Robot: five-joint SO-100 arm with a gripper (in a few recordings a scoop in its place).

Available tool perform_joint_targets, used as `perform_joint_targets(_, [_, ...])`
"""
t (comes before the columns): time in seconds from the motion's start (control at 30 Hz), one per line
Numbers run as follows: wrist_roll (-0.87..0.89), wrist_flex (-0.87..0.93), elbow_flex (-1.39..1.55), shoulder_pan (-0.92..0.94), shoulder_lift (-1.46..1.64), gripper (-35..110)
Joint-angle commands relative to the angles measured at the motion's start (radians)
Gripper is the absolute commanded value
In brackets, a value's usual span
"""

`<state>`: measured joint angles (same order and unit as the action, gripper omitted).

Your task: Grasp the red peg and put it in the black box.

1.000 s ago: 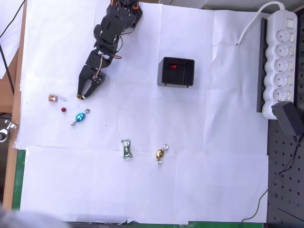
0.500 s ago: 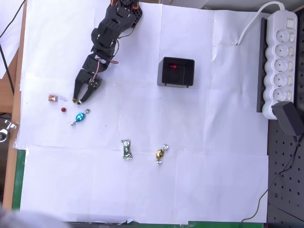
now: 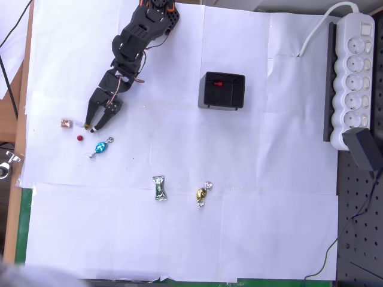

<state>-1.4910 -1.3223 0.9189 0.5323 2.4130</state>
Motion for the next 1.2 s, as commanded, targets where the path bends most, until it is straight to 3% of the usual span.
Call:
perform_joint_targets(0.0, [-0.015, -0.003, 0.038, 0.021, -0.003, 10])
perform_joint_targets(1.17, [0.020, 0.252, 0.048, 0.054, -0.147, 14])
